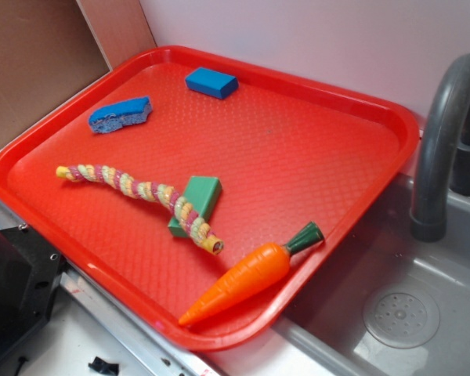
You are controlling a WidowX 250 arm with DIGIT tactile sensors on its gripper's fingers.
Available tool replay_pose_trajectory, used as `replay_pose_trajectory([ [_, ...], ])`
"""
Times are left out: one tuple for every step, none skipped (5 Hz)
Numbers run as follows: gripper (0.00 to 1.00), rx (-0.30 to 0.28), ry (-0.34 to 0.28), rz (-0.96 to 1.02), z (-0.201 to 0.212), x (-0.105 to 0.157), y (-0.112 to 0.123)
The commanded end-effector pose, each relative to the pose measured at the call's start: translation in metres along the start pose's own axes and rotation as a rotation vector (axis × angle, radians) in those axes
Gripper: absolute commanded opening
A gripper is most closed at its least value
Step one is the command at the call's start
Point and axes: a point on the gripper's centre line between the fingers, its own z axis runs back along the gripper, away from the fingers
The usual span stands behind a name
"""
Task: Grab the multicolored rope.
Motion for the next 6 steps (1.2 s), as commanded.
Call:
replay_pose_trajectory([
  [1.00,0.000,0.000,0.000,0.000,0.000,0.000],
  [1.00,-0.054,-0.059,0.253,-0.006,0.002,0.009],
  [1.00,-0.008,-0.055,0.500,-0.019,0.005,0.011],
  [1.00,0.007,-0.022,0.753,-0.049,0.007,0.014],
  [1.00,-0.011,0.042,1.012,-0.079,0.010,0.022],
  [1.00,-0.012,0.061,1.265,-0.119,0.017,0.025],
])
